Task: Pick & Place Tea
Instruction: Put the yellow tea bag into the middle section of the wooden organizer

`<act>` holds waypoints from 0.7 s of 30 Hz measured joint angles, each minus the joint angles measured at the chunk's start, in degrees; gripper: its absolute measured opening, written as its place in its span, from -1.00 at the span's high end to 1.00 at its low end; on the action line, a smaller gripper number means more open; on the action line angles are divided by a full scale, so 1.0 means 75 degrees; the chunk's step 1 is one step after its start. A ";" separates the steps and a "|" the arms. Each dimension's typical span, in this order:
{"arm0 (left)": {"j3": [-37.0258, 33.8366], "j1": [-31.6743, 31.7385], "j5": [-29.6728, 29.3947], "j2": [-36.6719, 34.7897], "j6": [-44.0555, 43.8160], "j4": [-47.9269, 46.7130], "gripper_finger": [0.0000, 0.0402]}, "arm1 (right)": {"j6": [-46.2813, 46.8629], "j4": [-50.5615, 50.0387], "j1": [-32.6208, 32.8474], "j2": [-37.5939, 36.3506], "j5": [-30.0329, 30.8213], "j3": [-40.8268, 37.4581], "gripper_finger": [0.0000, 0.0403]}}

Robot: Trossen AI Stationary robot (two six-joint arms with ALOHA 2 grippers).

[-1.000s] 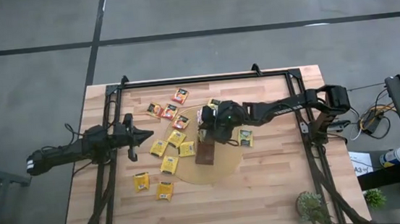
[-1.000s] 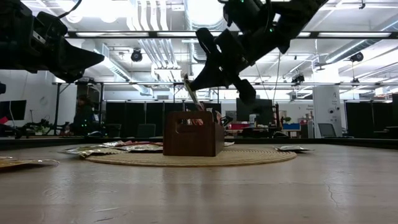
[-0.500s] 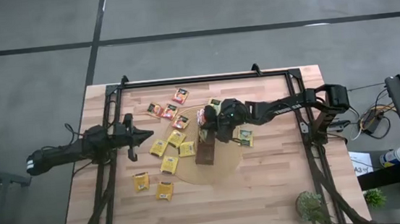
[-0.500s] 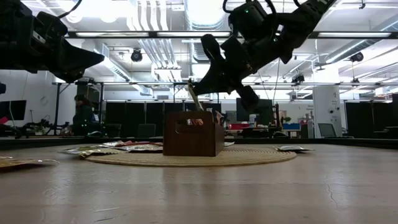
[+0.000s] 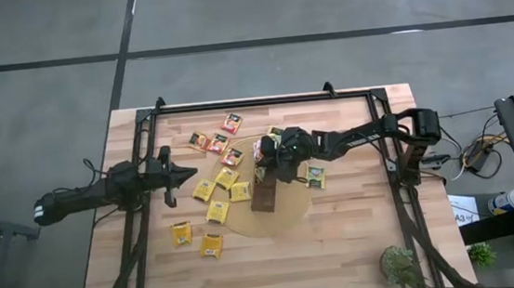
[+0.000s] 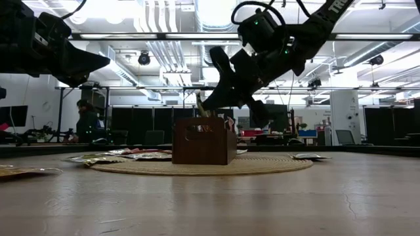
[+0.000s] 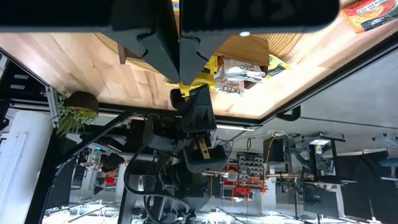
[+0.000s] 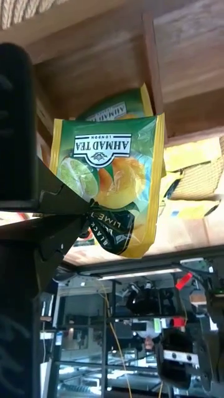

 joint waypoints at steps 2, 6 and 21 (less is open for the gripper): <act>-0.0001 0.0003 0.0000 0.0000 0.0000 0.0000 1.00 | -0.0002 0.0081 -0.0026 0.0073 0.0000 0.0003 0.96; -0.0002 0.0002 0.0000 0.0002 0.0000 0.0000 1.00 | -0.0024 0.0053 -0.0069 0.0137 0.0009 0.0006 0.96; -0.0003 0.0000 0.0000 0.0003 0.0000 0.0000 1.00 | -0.0025 0.0001 -0.0147 0.0161 0.0000 0.0009 0.96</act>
